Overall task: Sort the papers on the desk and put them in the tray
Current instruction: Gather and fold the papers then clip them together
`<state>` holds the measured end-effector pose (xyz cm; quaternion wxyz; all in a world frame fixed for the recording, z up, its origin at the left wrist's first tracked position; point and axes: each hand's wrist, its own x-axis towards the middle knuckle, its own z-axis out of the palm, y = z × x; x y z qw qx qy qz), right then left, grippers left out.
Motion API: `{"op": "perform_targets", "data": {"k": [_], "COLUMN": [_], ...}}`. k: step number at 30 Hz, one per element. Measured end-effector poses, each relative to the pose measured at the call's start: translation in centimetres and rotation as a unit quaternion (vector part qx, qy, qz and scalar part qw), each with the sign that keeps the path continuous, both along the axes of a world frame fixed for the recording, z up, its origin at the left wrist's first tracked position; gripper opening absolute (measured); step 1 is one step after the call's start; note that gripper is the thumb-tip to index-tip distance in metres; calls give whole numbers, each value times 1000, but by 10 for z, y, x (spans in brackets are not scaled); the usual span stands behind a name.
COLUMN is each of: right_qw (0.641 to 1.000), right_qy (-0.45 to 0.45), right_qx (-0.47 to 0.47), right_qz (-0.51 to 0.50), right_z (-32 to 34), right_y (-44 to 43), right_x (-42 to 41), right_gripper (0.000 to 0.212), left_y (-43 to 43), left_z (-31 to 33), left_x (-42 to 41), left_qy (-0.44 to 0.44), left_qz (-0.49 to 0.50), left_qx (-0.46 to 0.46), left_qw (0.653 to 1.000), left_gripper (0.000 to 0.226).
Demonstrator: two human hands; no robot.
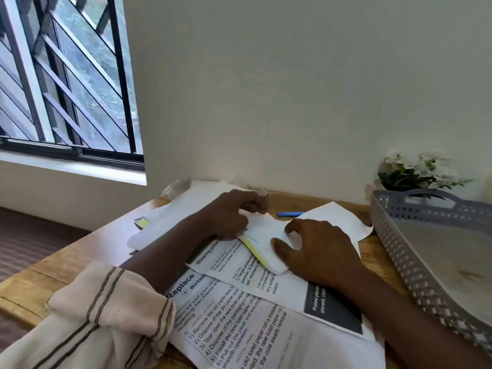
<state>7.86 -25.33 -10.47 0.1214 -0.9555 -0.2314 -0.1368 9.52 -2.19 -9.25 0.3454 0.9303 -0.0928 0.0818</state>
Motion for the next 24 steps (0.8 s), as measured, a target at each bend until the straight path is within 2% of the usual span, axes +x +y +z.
{"op": "perform_targets", "data": {"k": [2,4,8,16,20,24], "right_qw": [1000,999,998,999,998,998], "right_qy": [27,42,57,15,5,-2], "right_qx": [1,-20,-21,29,34,29], "right_qz": [-13,-14,-25,-34,-47,-52], "right_z": [2,3,2,-7,-6,-4], "right_y": [5,10,12,9,10,9], "right_x": [-6,-12,-13,-6,-5,-6], "right_gripper": [83,93,89,71,70,73], "left_y": [5,1,-3,11,16,22], "left_z": [0,3,12,10,8,4], "left_x": [-3,-5,-3,-4,-2,2], "left_qy": [50,78,79,-43,-25,38], "left_qz": [0,-3,-20,-6,7,13], "left_qx": [101,134,189,186,182,189], "left_qw": [994,988,979,982,983,981], "left_gripper": [66,71,72,19,20,42]}}
